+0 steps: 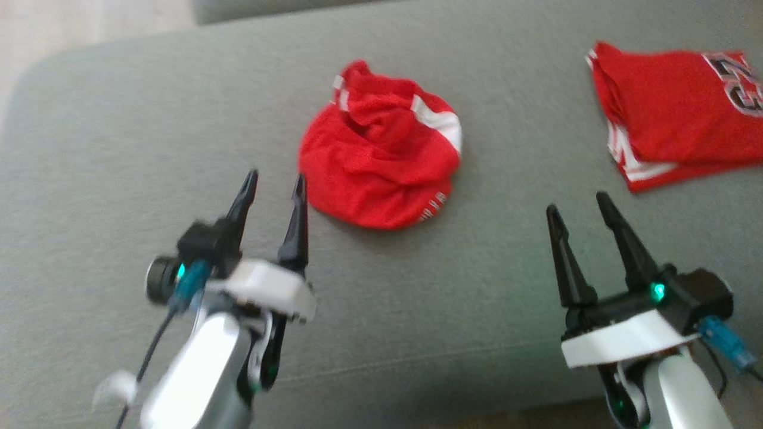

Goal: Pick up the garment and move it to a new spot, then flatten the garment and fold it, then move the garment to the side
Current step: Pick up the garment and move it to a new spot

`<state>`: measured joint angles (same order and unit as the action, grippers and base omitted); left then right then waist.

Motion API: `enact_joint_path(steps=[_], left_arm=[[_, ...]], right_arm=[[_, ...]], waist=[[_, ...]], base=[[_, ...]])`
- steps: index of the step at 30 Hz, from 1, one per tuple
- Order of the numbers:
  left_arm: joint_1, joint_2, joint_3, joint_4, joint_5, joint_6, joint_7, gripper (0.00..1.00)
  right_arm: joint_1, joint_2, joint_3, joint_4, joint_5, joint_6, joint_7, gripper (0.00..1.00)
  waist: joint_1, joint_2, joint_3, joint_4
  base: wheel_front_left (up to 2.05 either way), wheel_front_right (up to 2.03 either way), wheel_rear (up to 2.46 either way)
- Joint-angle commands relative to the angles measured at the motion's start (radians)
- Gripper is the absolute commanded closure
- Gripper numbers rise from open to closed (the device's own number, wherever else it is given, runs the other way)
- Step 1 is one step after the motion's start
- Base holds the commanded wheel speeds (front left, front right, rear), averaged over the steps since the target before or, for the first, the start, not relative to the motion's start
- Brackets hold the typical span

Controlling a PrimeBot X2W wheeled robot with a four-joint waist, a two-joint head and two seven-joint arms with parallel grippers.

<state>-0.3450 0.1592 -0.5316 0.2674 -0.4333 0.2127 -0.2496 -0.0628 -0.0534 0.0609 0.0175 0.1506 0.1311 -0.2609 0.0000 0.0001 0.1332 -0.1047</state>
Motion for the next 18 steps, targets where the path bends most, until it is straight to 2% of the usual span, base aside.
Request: enact_joint_path(steps=[1, 6, 11, 14, 18], left_arm=[[0.019, 0.020, 0.061, -0.083, 0.036, 0.021, -0.012, 0.00], [0.220, -0.008, 0.170, -0.296, 0.146, 0.074, -0.012, 0.00], [0.392, -0.008, 0.187, -0.342, 0.285, 0.093, -0.012, 0.00], [0.462, -0.028, 0.206, -0.342, 0.292, 0.084, -0.012, 0.00], [0.508, -0.035, 0.231, -0.343, 0.311, 0.050, -0.012, 0.00]], right_arm=[[0.000, 0.003, 0.019, -0.022, -0.003, 0.000, -0.001, 0.00], [0.050, 0.003, -0.005, -0.007, 0.000, 0.000, -0.001, 0.00], [0.112, 0.003, 0.002, 0.024, -0.018, 0.000, -0.001, 0.00], [0.145, 0.003, 0.022, 0.043, -0.026, 0.000, -0.001, 0.00], [0.168, 0.003, 0.014, 0.056, -0.012, 0.000, -0.001, 0.00]], waist=[[0.0000, -0.0001, -0.097, 0.097], [0.0000, -0.0001, -0.140, 0.155], [0.0000, -0.0001, -0.172, 0.194], [0.0000, -0.0001, -0.186, 0.204], [0.0000, -0.0001, -0.199, 0.210]], base=[[0.00, 0.00, 0.00], [0.00, 0.00, 0.00], [0.00, 0.00, 0.00], [0.00, 0.00, 0.00], [0.00, 0.00, 0.00]])
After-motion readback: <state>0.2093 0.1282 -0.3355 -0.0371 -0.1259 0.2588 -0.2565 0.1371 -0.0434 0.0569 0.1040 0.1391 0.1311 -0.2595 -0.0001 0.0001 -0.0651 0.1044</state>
